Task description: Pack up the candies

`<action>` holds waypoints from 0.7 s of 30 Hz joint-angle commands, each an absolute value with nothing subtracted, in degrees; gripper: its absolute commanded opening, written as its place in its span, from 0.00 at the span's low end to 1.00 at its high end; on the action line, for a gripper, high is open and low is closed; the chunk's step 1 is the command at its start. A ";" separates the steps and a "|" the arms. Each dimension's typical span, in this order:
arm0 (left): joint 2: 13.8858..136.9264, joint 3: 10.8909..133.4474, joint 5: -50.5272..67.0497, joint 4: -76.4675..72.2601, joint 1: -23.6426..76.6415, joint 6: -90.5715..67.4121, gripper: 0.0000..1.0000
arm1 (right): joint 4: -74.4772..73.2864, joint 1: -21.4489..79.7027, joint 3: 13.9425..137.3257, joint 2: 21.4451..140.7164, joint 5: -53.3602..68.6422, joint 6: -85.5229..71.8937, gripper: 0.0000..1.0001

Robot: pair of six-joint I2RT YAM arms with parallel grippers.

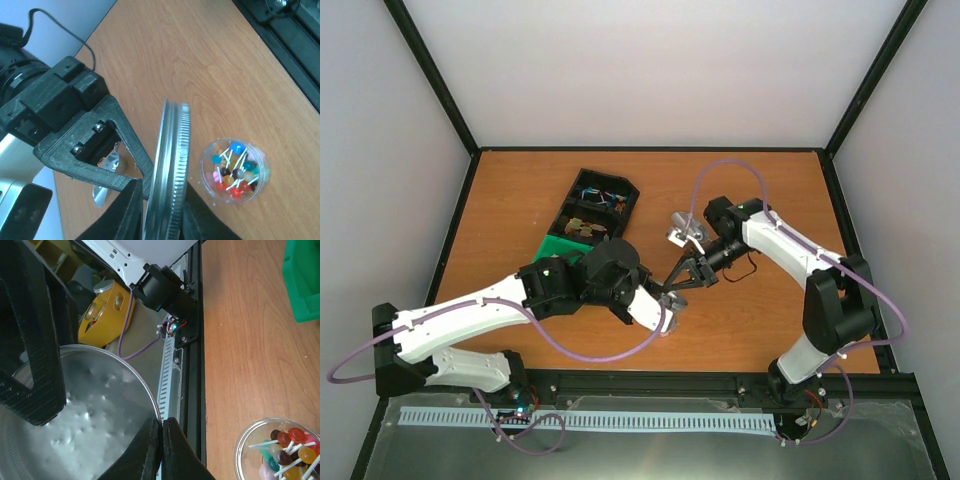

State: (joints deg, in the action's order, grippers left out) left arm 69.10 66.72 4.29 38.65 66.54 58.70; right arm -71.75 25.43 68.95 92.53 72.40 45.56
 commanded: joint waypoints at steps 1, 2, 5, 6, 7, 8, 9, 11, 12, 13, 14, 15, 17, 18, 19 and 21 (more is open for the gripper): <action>69.19 70.39 6.18 41.45 66.29 53.84 0.13 | -70.70 25.93 67.95 90.32 73.16 45.09 0.03; 69.25 70.66 7.10 42.55 66.21 52.54 0.08 | -70.57 25.88 67.75 90.14 73.30 45.09 0.03; 69.39 71.41 10.62 45.09 65.02 47.43 0.01 | -67.92 25.60 67.12 88.96 71.78 42.96 0.07; 69.54 71.78 11.89 45.76 64.25 45.60 0.01 | -65.95 25.16 66.96 88.38 70.91 41.17 0.16; 69.79 72.18 13.24 46.30 63.27 43.39 0.01 | -63.90 23.91 66.52 87.36 70.48 39.23 0.22; 70.16 72.87 14.70 46.89 61.91 40.82 0.01 | -61.21 22.31 65.74 86.01 70.48 36.46 0.27; 70.67 73.62 17.29 47.87 60.19 38.09 0.01 | -57.61 20.29 64.64 84.38 70.40 33.48 0.34; 71.93 75.22 22.73 49.68 55.37 32.55 0.01 | -47.77 15.96 61.43 79.94 69.23 27.19 0.45; 72.57 75.84 25.58 50.32 53.55 30.23 0.01 | -45.21 14.45 59.90 77.20 68.46 24.88 0.50; 73.25 76.38 28.31 51.04 51.67 28.28 0.01 | -42.24 14.18 58.44 74.49 67.50 23.59 0.55; 74.22 76.87 31.48 51.46 50.16 26.40 0.01 | -39.51 14.10 57.27 71.22 66.88 23.04 0.60; 75.23 77.16 33.99 51.72 48.63 24.38 0.01 | -37.14 14.07 55.78 68.70 66.93 21.74 0.63; 77.91 78.16 39.39 53.08 45.99 21.58 0.01 | -32.93 14.10 53.14 65.12 67.38 17.73 0.68; 79.47 78.55 42.51 53.88 44.60 20.21 0.01 | -32.54 14.10 52.33 64.14 68.63 17.32 0.68; 80.85 79.03 45.85 54.51 43.25 19.14 0.01 | -32.96 14.12 52.04 63.60 69.52 17.50 0.68; 83.41 79.60 52.34 55.01 40.62 16.98 0.02 | -34.18 14.42 51.73 63.16 69.19 18.09 0.68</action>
